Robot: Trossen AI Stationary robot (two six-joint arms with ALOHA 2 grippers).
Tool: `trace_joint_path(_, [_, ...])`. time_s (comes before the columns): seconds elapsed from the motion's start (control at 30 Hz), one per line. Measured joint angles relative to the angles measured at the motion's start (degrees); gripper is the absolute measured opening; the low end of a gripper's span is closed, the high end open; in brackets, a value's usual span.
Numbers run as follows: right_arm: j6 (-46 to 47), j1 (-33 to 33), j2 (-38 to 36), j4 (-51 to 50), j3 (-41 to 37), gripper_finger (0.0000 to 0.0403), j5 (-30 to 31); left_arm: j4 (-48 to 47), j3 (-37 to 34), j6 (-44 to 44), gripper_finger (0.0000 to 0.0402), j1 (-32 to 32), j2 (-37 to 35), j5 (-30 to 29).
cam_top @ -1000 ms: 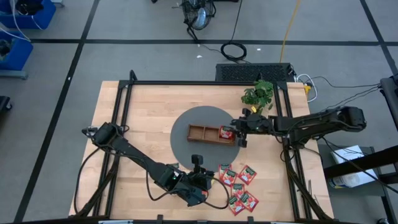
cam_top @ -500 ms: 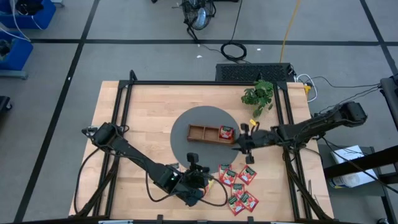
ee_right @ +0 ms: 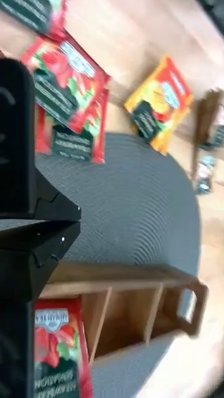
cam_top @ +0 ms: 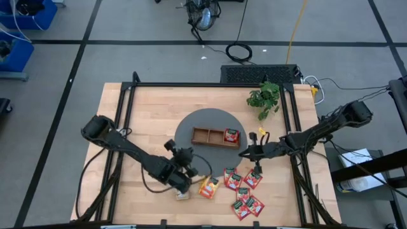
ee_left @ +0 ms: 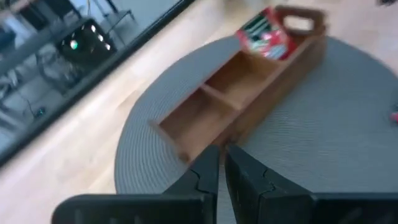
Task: Pick & Place Tea
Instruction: Adjust the wooden organizer
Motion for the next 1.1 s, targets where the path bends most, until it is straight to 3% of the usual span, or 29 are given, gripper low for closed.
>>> trace_joint_path(0.13, [2.8, -0.2, 0.0, 8.8, -5.2, 0.0001, -2.6, 6.3, -6.8, -2.8, 0.0035, 2.9, -1.9, 0.6])
trace_joint_path(0.3, [7.3, 0.6, 0.3, 10.3, -7.2, 0.0001, -4.3, 7.9, -11.3, -7.1, 0.0035, 7.3, -2.1, 5.6])
trace_joint_path(0.57, [6.1, 0.1, 5.9, 17.3, -7.3, 0.0001, -2.9, 15.5, -11.6, -1.7, 0.0035, 11.2, -2.2, 10.1])
trace_joint_path(1.1, [4.6, -2.4, 14.8, 23.7, -7.3, 0.0000, -2.8, 14.7, -11.6, -2.1, 0.0035, 12.6, -1.5, 11.9])
